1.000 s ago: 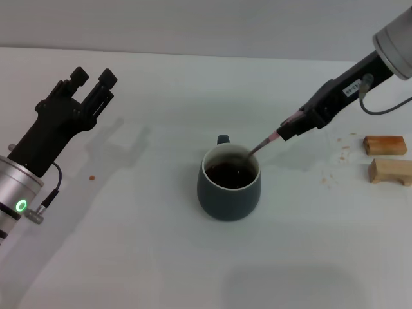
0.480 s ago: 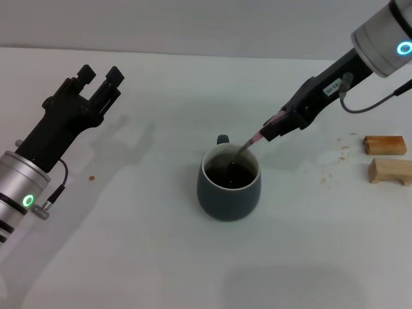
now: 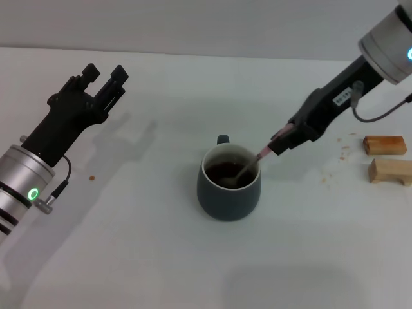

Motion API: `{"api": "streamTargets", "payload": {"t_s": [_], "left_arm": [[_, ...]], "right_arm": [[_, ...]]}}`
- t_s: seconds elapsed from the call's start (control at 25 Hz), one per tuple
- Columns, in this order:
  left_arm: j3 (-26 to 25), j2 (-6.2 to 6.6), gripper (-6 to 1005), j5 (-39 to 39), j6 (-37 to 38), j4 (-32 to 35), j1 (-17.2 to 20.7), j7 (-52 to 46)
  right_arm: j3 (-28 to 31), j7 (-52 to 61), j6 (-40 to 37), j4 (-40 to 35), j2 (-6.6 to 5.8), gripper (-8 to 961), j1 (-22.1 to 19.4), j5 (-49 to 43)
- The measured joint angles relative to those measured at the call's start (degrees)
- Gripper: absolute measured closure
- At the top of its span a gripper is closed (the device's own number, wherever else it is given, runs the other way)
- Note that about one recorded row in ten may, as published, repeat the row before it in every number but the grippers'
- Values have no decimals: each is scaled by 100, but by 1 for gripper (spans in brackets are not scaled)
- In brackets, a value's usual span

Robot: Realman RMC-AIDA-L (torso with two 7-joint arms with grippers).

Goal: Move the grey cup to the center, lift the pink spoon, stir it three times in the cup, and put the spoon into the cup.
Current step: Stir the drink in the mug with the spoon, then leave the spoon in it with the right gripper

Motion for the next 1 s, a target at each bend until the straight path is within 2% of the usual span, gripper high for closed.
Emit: {"api": "streamTargets", "payload": {"t_s": [0.24, 0.44, 0.6, 1.0], "left_arm": [[-40, -5, 305, 0, -60, 23, -63, 0], [-42, -13, 305, 0, -70, 23, -71, 0], [-35, -21, 305, 0, -70, 22, -77, 0], [11, -20, 306, 0, -43, 22, -37, 0]], "right_arm": [[9, 24, -21, 0, -154, 799, -61, -22], [12, 31, 98, -1, -218, 796, -82, -27], [12, 32, 224, -3, -224, 793, -76, -20], [-2, 4, 287, -4, -112, 787, 169, 6]]}}
